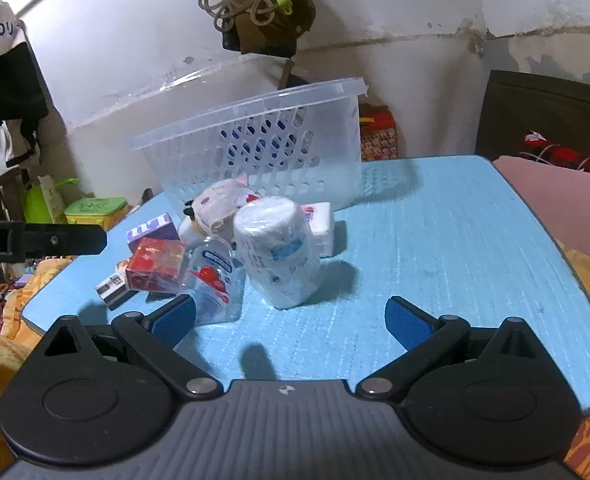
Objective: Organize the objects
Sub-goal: 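Grasp the clear basket rim with the left gripper and lift it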
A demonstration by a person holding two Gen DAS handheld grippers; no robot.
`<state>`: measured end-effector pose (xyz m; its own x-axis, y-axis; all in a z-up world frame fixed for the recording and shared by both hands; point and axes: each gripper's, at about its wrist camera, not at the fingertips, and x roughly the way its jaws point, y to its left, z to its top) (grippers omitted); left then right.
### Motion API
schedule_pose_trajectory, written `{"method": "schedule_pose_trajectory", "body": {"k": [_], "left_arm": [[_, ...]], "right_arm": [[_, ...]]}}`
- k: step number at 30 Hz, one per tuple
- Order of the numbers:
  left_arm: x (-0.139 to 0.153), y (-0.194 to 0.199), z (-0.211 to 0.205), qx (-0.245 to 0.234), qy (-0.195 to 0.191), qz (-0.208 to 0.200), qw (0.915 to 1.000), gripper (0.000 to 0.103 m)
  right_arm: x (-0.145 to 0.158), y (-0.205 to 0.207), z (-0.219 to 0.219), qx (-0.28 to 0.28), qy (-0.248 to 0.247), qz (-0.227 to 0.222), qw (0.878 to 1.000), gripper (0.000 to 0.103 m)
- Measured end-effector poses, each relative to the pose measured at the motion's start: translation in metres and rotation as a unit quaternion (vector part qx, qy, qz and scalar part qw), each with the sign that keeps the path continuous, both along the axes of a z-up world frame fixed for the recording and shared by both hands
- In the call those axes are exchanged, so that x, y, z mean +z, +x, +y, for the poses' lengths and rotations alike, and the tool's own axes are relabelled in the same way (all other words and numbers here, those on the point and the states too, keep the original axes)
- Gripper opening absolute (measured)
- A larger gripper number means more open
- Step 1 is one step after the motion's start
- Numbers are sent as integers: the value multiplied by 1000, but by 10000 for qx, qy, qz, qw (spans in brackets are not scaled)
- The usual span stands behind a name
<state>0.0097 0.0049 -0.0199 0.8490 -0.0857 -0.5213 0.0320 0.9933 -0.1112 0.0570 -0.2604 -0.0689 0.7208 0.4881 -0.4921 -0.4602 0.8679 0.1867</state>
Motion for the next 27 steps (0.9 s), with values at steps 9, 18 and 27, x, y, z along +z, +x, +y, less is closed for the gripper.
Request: {"method": "schedule_pose_trajectory", "body": {"k": [9, 18, 27], "left_arm": [[35, 14, 15, 132, 9, 11, 9999, 99], [72, 110, 44, 747, 525, 15, 9958, 99], [60, 194, 81, 1146, 479, 394, 9915, 93]], "right_arm": [[8, -5, 1, -34, -80, -330, 9994, 103], [19, 9, 0, 18, -161, -515, 9985, 103], [22, 27, -22, 220, 84, -363, 9991, 103]]}}
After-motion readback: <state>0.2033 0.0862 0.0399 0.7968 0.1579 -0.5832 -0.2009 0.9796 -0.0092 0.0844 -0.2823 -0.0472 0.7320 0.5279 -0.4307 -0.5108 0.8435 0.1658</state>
